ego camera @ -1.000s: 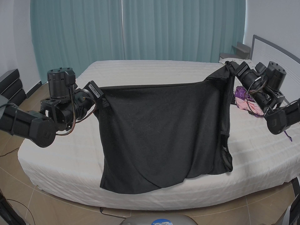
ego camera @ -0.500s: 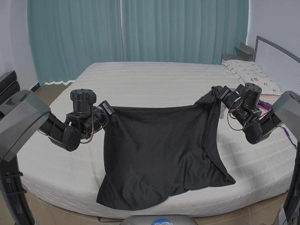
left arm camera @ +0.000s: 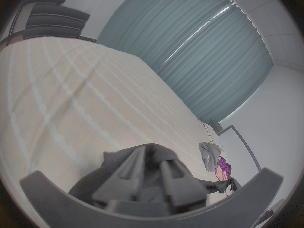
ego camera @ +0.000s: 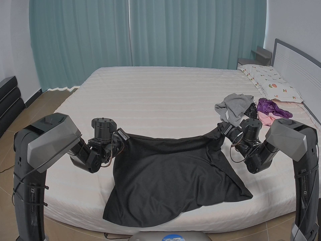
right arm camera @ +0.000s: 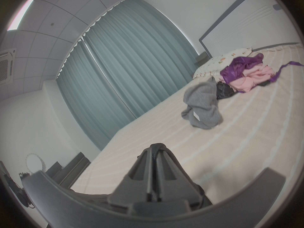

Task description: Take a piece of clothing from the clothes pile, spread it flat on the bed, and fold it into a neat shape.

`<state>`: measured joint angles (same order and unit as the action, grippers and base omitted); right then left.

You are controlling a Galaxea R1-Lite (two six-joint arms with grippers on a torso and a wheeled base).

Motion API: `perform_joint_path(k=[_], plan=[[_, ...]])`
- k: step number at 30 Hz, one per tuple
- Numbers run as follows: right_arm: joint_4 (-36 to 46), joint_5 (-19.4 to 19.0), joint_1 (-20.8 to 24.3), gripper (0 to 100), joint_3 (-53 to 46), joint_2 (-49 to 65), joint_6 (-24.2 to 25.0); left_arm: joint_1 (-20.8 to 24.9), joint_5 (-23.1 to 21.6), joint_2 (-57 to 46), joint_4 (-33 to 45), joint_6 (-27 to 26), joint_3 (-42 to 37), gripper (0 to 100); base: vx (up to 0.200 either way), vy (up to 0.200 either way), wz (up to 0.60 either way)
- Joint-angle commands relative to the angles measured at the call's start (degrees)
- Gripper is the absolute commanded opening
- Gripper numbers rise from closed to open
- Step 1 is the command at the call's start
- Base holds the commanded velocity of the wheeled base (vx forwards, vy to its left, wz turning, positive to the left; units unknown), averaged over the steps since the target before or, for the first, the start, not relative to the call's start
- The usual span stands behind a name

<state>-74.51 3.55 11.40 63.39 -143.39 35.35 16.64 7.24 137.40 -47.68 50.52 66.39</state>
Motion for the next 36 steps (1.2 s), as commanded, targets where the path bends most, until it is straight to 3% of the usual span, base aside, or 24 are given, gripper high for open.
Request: perform_joint_path(k=[1,8,14,15,25,31,36], plan=[[0.0,-0.1,0.4,100,1.2,-4.9,-0.1,-0.9,0.1,5.9,-0.1,1.4,2.8,100,0.000,0.000,0.00],[-0.2,-0.1,-0.1,100,1.1,-4.1,0.8,-1.3,0.1,5.7,-0.1,3.3,3.0,100,0.000,0.000,0.00],[-0.3,0.4,-2.1,100,0.9,-0.3,5.3,-3.5,0.8,2.7,-0.3,7.6,3.5,100,0.000,0.000,0.00],[-0.3,2.3,-2.9,100,1.8,-0.3,8.2,-4.3,0.8,2.6,-0.7,8.5,4.1,100,0.000,0.000,0.00],[1.6,3.0,-3.6,100,3.9,-3.0,8.5,-4.7,-0.7,4.5,-2.9,8.1,3.5,100,0.000,0.000,0.00],[2.2,2.6,-3.5,100,2.3,-2.7,8.5,-5.3,-11.0,0.6,3.9,8.1,-0.4,100,0.000,0.000,0.00],[2.5,2.3,-3.1,100,0.8,-2.0,8.5,-5.6,-16.0,-2.8,8.8,8.0,-2.5,100,0.000,0.000,0.00]])
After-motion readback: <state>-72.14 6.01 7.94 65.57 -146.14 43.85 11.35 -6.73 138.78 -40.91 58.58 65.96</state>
